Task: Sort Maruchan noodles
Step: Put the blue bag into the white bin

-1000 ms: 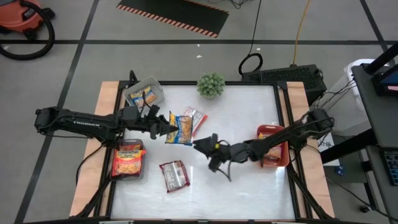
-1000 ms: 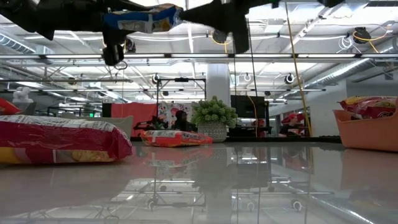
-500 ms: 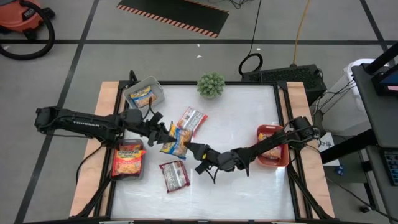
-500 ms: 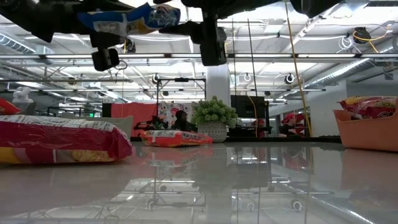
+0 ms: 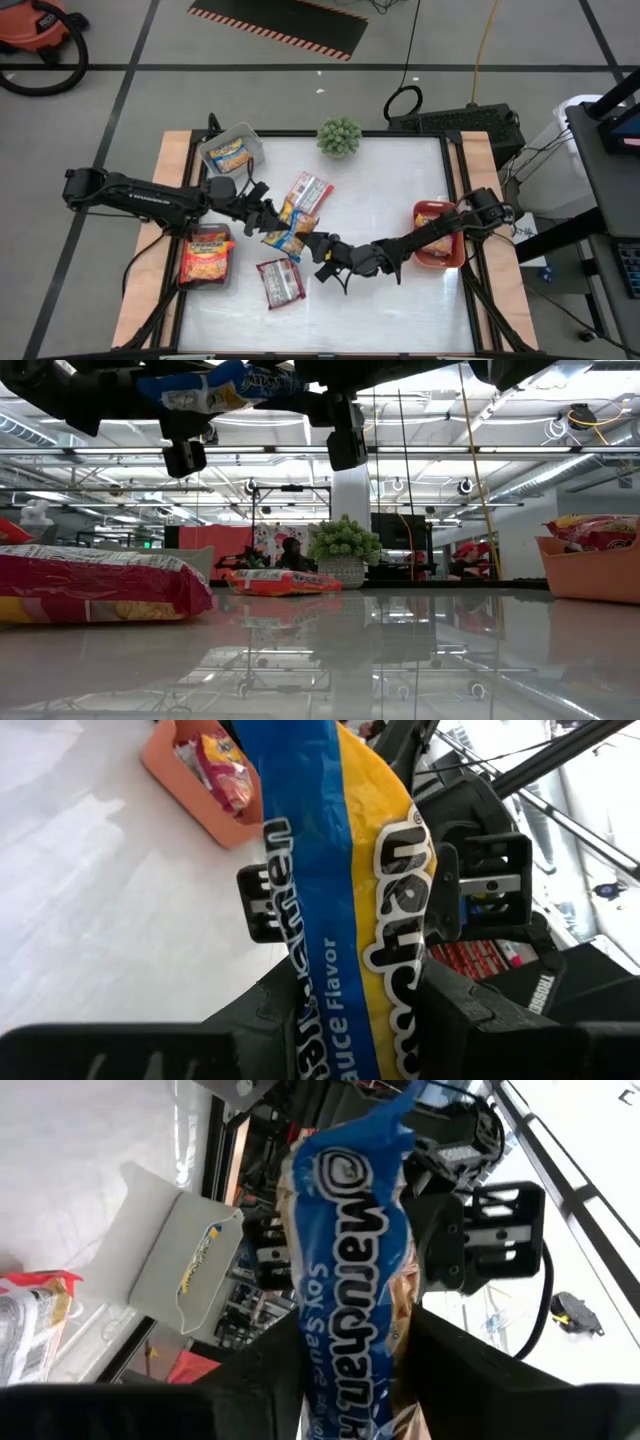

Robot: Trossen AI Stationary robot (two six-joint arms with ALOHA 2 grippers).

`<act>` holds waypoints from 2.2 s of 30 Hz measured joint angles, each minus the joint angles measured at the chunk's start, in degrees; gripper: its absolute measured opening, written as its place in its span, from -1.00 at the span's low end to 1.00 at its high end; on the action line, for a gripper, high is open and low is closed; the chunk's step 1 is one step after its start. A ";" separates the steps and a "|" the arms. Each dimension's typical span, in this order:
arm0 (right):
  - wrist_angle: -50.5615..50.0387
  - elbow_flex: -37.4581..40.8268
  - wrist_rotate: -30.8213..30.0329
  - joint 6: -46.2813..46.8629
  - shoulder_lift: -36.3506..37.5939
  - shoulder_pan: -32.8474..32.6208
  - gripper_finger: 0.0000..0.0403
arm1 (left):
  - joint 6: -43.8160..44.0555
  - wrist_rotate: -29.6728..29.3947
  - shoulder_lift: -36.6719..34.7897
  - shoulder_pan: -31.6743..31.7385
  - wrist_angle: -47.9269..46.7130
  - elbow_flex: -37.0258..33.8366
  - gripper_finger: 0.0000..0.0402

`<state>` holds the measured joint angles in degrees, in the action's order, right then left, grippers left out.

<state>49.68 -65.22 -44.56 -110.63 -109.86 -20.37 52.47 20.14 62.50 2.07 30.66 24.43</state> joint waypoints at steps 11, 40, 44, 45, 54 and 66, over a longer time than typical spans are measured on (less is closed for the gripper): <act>-0.63 -0.03 0.04 0.52 0.00 0.16 -0.34 | -6.39 -0.52 0.87 0.04 1.39 0.00 -0.16; 0.61 -0.28 1.54 18.88 0.25 2.67 -0.35 | -42.94 -5.33 -14.82 -0.90 -3.63 -0.25 0.26; -0.43 -0.14 2.56 21.68 0.20 2.70 -0.35 | -40.78 -5.36 -16.27 -0.39 -3.32 -0.16 0.26; -0.43 -0.09 2.58 21.68 0.07 2.70 -0.35 | -39.34 -5.29 -16.58 -0.16 -2.95 -0.08 0.26; 0.07 -0.05 2.58 21.87 0.00 2.67 -0.35 | -36.82 -5.21 -17.01 0.50 -2.94 0.11 0.26; -1.21 -0.07 1.53 32.70 0.07 4.38 -0.61 | -44.95 -5.21 -16.97 -0.77 -3.44 0.09 0.26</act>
<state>48.47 -65.30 -43.03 -77.93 -109.80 -15.98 7.53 14.94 45.54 1.29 27.22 24.51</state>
